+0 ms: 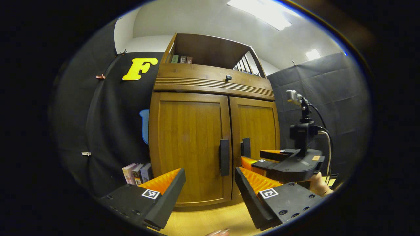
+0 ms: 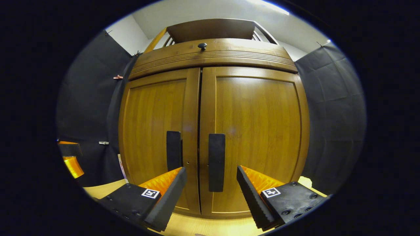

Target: Open the right door of the double-door shoe cabinet with the right hand, and open the left door with the left hand.

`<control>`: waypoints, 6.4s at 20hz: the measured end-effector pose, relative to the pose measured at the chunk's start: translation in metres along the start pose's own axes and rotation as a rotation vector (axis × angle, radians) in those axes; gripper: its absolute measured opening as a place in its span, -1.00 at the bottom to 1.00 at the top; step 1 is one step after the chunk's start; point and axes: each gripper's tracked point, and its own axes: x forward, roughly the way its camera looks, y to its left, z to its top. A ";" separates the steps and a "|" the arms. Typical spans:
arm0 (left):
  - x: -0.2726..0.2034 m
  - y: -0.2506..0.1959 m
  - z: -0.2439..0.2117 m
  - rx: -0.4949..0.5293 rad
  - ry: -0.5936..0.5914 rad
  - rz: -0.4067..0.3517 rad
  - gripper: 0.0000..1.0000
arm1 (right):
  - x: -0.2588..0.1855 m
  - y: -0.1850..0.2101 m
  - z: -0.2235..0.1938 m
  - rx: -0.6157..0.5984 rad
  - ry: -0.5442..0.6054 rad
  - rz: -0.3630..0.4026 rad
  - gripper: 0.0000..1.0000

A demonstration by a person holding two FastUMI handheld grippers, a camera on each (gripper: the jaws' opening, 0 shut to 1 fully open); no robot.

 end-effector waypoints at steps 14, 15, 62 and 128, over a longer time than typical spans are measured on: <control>0.006 0.053 -0.023 -0.021 0.017 0.076 0.88 | 0.053 -0.011 -0.012 -0.036 -0.010 -0.081 -0.23; 0.006 0.054 -0.023 -0.022 0.018 0.080 0.88 | 0.052 -0.013 -0.012 -0.040 -0.006 -0.089 -0.31; -0.074 -0.073 -0.002 -0.059 0.057 0.093 0.89 | -0.136 -0.104 0.010 -0.005 0.094 0.036 -0.54; 0.214 -0.038 -0.052 -0.029 -0.011 0.157 -0.30 | -0.255 -0.291 0.027 -0.092 -0.010 -0.159 0.87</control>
